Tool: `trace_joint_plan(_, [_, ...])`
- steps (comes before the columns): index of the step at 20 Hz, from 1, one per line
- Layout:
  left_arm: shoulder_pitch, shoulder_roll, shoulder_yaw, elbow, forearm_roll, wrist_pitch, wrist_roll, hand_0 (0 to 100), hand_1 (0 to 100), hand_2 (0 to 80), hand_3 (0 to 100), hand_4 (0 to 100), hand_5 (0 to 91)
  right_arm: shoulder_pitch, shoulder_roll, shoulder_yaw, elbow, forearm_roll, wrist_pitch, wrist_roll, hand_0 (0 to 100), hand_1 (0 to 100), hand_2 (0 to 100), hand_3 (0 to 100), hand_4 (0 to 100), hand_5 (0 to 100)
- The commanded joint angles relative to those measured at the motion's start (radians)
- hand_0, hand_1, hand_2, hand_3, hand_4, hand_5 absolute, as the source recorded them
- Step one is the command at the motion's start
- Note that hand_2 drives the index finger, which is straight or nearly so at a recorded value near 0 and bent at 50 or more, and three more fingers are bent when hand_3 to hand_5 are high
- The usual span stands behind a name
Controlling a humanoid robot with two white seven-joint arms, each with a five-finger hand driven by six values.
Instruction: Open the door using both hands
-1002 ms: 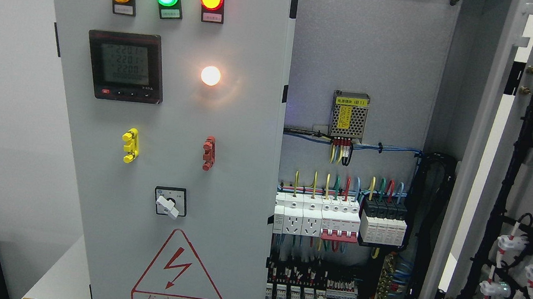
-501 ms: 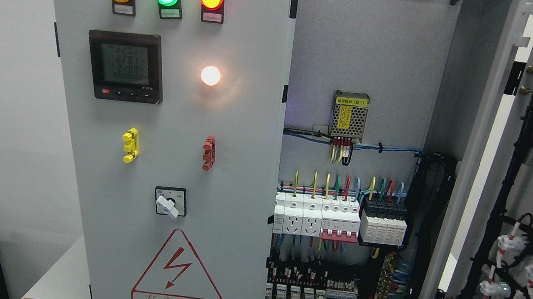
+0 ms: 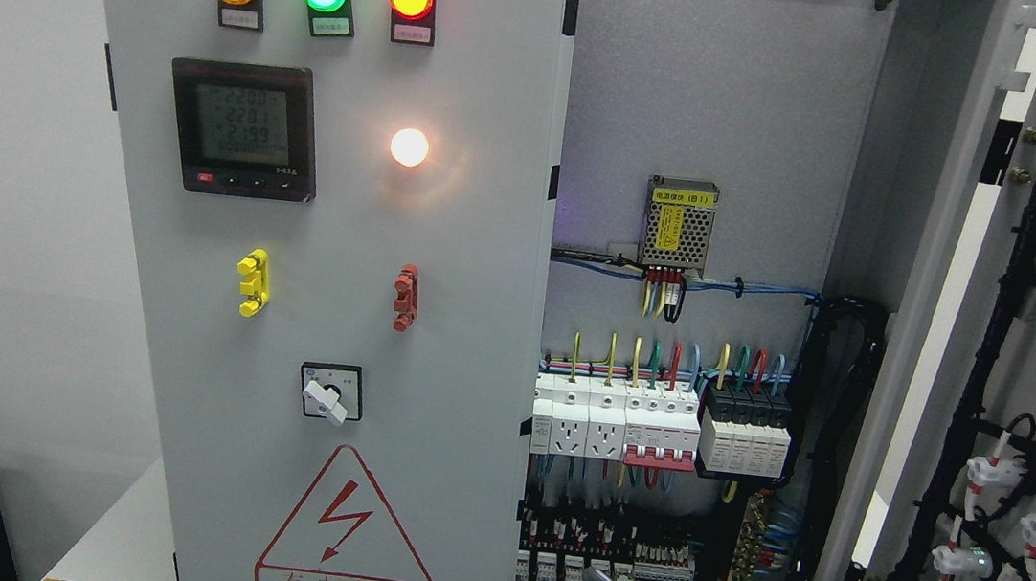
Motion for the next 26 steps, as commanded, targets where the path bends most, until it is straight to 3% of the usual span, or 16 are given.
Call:
trace_joint_plan(1, [0.000,0.000,0.000,0.000,0.000,-0.001,0.000,0,0,0.0,0,3,0.0,-0.040,0.008,-0.001,0.020,-0.012,0.016,0.004,0,0,0,0,0,0])
trace_joint_plan(6, [0.000,0.000,0.000,0.000,0.000,-0.001,0.000,0,0,0.0,0,3,0.0,-0.089,0.008,-0.001,0.020,-0.105,0.103,0.004,0,0,0,0,0,0])
trace_joint_plan(13, [0.000,0.000,0.000,0.000,0.000,-0.001,0.000,0,0,0.0,0,3,0.0,-0.151,0.008,-0.002,0.047,-0.110,0.153,0.010,0,0,0,0,0,0])
trace_joint_plan(26, [0.000,0.000,0.000,0.000,0.000,-0.001,0.000,0,0,0.0,0,3,0.0,-0.217,0.008,0.014,0.118,-0.145,0.185,0.010,0,0,0,0,0,0])
